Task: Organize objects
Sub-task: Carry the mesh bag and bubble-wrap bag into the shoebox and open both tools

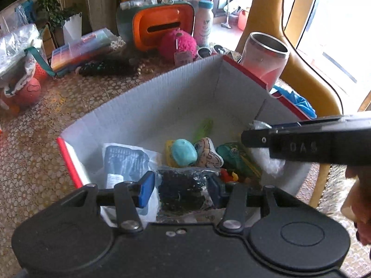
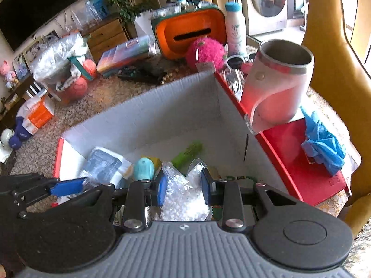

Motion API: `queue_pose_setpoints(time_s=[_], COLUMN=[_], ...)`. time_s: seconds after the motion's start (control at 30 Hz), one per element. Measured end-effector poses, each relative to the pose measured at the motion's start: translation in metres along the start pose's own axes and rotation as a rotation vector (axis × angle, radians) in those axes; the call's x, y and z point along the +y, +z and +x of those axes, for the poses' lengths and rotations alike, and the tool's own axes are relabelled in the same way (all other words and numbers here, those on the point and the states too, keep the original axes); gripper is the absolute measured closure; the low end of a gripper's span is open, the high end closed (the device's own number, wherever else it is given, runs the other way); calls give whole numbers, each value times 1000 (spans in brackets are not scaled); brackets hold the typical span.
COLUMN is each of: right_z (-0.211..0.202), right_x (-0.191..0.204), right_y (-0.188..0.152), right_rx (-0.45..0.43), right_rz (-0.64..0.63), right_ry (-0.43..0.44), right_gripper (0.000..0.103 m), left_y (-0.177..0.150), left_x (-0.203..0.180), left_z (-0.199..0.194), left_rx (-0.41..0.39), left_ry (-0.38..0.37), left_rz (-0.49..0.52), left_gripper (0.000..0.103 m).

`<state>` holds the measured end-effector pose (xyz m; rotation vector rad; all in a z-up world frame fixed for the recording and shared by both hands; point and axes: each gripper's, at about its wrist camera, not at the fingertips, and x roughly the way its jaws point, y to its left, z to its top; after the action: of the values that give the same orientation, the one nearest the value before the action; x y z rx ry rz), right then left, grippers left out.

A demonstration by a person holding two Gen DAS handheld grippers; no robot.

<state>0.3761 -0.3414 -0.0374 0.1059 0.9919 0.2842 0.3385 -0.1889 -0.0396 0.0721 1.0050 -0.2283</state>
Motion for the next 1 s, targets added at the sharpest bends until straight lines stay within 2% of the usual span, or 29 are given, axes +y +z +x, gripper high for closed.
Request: queue_pose_setpoints(time_s=[0.33,0.8,0.87,0.9,0.97,1.0], right_z=[22,20,20,19,16,14], right_x=[-5,-2,-2,-2,-2,-1], right_y=[-7,-10,-10,-10,-11,-11], right_rx=[40,27,27,24,13,6], right_rz=[-9,-22,-23,-24,-26,-29], right_ry=[-2,-5,-6,0,10,12], right_gripper=[73,72,67,60,51,47], left_y=[1,-2,-1,-2,-3,-3], left_x=[-2,-1,-1,-1,-2,-2], left_z=[23,37,37,37,36,34], left_rx=[33,60,59,58,53,46], left_ry=[7,-10,-11,-12,-11,-12], left_rz=[2,0,2,4,2,3], left_gripper=[56,54,53,51,39,37])
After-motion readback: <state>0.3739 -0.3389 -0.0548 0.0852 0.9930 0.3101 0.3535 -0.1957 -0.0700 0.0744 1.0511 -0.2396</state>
